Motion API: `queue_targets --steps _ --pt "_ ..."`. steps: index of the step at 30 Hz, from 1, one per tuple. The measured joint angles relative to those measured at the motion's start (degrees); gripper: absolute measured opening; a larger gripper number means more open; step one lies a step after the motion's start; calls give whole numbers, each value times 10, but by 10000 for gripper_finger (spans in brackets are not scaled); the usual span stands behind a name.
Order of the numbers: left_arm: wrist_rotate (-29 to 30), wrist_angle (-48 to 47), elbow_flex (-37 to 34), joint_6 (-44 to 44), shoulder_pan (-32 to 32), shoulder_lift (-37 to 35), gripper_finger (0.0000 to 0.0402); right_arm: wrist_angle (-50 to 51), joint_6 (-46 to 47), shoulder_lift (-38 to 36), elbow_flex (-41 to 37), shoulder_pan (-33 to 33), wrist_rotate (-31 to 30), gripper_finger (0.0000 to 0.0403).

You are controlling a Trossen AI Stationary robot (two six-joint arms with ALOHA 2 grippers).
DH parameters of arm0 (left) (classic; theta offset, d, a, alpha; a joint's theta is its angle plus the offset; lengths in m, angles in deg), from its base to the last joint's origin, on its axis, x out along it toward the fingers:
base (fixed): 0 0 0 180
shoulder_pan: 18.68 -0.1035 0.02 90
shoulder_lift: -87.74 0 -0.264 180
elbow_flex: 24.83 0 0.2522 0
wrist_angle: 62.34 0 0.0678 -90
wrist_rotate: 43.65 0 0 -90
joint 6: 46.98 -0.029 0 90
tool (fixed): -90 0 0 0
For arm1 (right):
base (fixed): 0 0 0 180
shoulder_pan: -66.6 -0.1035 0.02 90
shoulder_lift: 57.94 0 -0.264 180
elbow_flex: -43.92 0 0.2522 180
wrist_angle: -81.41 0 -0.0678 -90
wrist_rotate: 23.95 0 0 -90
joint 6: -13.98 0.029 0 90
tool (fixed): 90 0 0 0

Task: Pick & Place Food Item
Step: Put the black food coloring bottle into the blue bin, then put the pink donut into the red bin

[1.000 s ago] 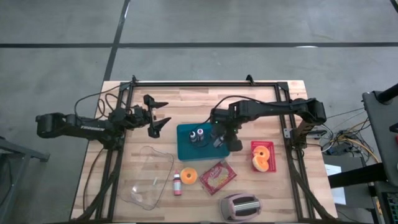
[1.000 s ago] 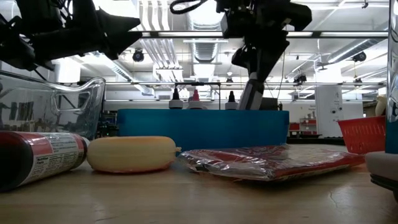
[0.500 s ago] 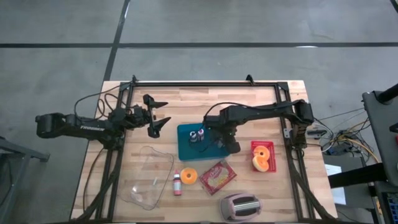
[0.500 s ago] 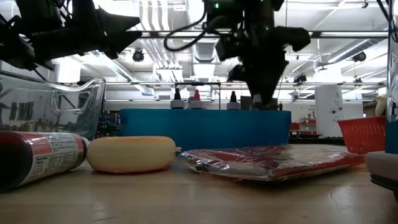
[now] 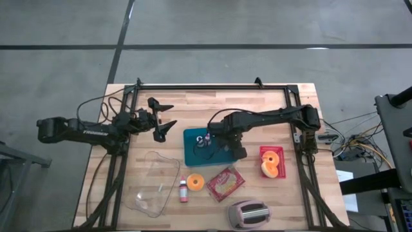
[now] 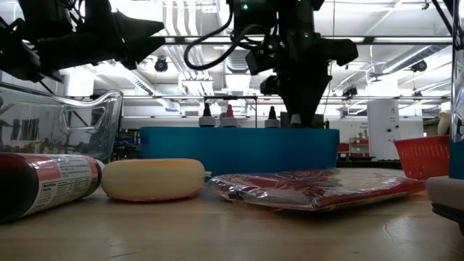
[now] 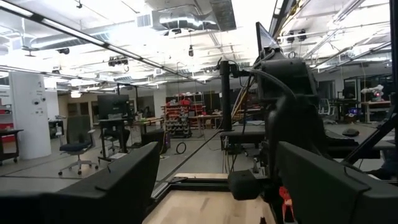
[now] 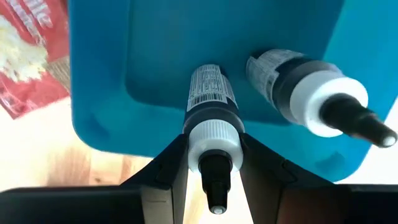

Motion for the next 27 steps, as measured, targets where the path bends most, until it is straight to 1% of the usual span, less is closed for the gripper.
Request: queue_targets --steps 3,10,12,15,16,19,21,24,27 --pt "0 0 0 0 0 0 325 13 -5 16 15 -4 -12 107" --pt "0 0 -1 0 0 0 325 12 -5 19 49 -5 -12 107" --pt "0 0 -1 0 0 0 325 17 -4 16 60 -5 -6 107" --pt "0 0 -1 0 0 0 325 15 -6 14 67 -5 19 108" --pt "0 0 -1 0 0 0 325 16 -5 15 67 -5 23 117" --pt "0 0 -1 0 0 0 325 14 6 15 66 -5 24 166" --pt "0 0 -1 0 0 0 325 15 9 15 66 -5 24 191" --pt "0 0 -1 1 0 0 325 14 9 15 65 -7 24 203" --pt "0 0 -1 1 0 0 325 15 9 18 66 -9 24 200"
